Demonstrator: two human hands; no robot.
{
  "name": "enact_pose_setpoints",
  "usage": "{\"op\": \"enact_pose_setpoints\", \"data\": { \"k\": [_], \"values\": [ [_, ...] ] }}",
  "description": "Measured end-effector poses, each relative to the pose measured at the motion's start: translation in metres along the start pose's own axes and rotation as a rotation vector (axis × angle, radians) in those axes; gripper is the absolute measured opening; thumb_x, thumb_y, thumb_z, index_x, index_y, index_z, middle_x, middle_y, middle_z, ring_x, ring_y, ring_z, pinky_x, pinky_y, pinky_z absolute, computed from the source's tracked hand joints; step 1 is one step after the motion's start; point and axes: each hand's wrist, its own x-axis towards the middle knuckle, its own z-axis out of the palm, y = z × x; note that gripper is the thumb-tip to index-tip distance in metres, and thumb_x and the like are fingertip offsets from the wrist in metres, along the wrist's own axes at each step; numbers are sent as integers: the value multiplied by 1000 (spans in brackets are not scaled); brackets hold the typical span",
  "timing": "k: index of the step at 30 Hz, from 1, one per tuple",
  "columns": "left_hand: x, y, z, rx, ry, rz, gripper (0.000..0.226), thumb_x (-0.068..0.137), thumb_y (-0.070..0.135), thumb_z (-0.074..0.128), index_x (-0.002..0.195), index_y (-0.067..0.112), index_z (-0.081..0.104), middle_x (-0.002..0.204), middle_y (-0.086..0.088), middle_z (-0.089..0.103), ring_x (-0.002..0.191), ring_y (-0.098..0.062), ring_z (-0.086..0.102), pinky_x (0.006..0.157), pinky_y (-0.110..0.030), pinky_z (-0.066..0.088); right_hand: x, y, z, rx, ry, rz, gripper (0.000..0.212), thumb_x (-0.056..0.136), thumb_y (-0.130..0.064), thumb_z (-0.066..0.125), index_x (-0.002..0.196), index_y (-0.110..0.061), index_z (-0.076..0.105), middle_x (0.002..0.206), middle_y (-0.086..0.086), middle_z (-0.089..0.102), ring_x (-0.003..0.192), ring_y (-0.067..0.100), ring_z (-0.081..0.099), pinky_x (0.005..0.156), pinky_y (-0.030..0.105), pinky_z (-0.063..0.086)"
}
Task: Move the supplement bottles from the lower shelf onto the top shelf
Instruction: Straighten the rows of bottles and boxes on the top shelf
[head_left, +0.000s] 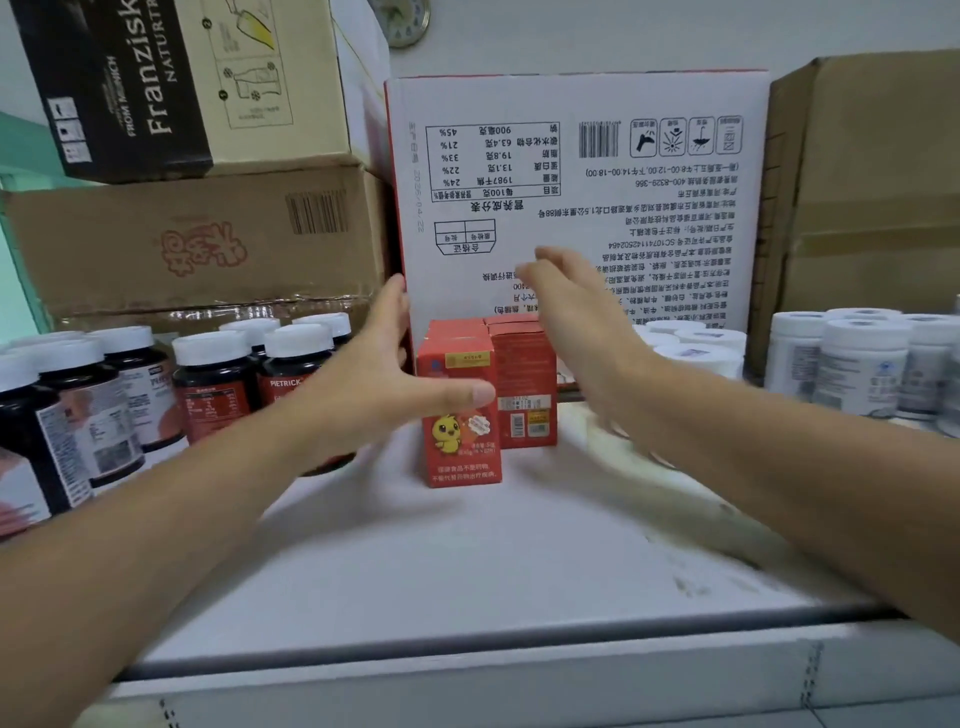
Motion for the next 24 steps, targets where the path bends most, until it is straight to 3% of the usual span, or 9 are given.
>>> {"op": "enact_pose_setpoints", "data": {
  "k": [2, 5, 9, 12, 14, 16, 18, 21, 24],
  "values": [
    [2, 18, -10, 119, -8, 56, 104, 58, 45, 89, 141, 41, 27, 125, 44, 36, 110, 31, 39, 95, -7, 37, 3, -28, -14, -46, 5, -35, 35, 97, -34, 46, 123, -13, 54, 122, 7, 61, 115, 25, 55, 104, 43, 41],
    [2, 60, -10, 381, -51, 127, 134, 44, 69, 81, 153, 38, 9, 154, 27, 22, 134, 12, 25, 114, -27, 27, 17, -57, -48, -98, 33, -73, 35, 91, -32, 53, 118, -10, 60, 120, 10, 62, 112, 25, 56, 105, 48, 40],
    [4, 93, 33, 394, -233, 146, 117, 54, 65, 78, 150, 42, 15, 144, 35, 34, 122, 17, 31, 107, -19, 27, 26, -39, -110, -198, 76, -125, 34, 89, -33, 54, 117, -18, 63, 120, 1, 61, 115, 18, 54, 108, 46, 37],
    [15, 80, 82, 405, -384, -11, 130, 54, 70, 79, 153, 32, 4, 147, 25, 35, 136, -4, 36, 110, -26, 29, 30, -4, -143, -310, 11, -57, 39, 95, -37, 48, 129, -21, 56, 137, 1, 53, 125, 19, 47, 111, 45, 33],
    [27, 65, 107, 340, -335, -123, 142, 55, 65, 82, 154, 25, -12, 152, 15, 33, 137, -12, 35, 109, -27, 30, 33, 21, -150, -293, -48, 29, 40, 95, -41, 47, 132, -26, 51, 144, -3, 46, 130, 17, 42, 113, 42, 30],
    [36, 53, 124, 240, -285, -182, 146, 53, 59, 86, 152, 21, -14, 147, 13, 42, 127, -8, 43, 105, -27, 36, 32, 43, -149, -219, -78, 91, 30, 90, -46, 49, 116, -32, 54, 144, -3, 46, 126, 16, 45, 111, 41, 32],
    [44, 39, 136, 181, -209, -216, 137, 41, 62, 87, 150, 24, 12, 134, 11, 54, 119, -11, 52, 103, -31, 43, 30, 56, -145, -179, -81, 155, 25, 82, -53, 52, 95, -31, 56, 138, 0, 52, 121, 20, 51, 107, 45, 36],
    [51, 28, 144, 183, -149, -247, 143, 26, 70, 78, 149, 29, 16, 128, 14, 56, 120, -12, 52, 103, -31, 43, 27, 70, -141, -61, -81, 172, 30, 74, -54, 54, 94, -33, 59, 132, 1, 57, 118, 22, 54, 101, 43, 41],
    [57, 22, 145, 140, -146, -242, 132, 40, 61, 87, 147, 23, 20, 124, 18, 57, 116, -7, 54, 95, -24, 43, 28, 81, -139, 37, -41, 122, 33, 71, -52, 57, 100, -36, 60, 131, -9, 55, 122, 16, 51, 109, 45, 36]
  ]
}}
